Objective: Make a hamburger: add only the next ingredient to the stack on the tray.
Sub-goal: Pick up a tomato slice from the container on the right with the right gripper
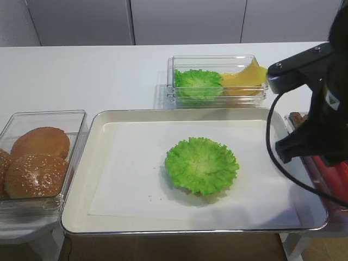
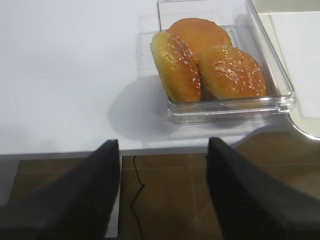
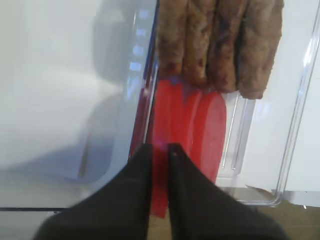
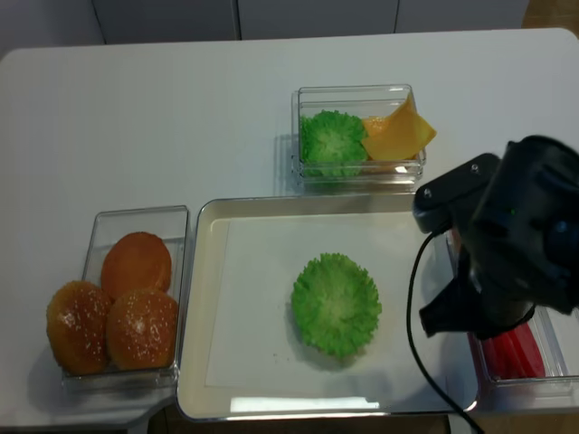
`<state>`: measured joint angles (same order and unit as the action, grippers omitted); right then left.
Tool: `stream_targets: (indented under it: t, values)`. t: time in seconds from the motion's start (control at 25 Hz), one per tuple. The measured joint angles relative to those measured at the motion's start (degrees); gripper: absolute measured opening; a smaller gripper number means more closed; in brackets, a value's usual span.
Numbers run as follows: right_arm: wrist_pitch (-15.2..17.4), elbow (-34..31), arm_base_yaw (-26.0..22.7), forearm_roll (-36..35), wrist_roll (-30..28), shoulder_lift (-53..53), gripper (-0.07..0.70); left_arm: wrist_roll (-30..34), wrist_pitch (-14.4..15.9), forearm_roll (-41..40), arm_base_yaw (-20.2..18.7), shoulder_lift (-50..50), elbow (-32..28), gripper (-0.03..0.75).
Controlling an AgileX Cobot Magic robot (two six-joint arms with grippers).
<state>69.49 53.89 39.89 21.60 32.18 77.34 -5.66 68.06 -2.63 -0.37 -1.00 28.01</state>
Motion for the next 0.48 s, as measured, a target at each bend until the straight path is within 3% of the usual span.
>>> stream_targets:
  t: [0.48]
  values:
    - [0.8, 5.4, 0.0, -0.3, 0.0, -7.3, 0.062, 0.0, 0.0, 0.0, 0.0, 0.0, 0.0, 0.411]
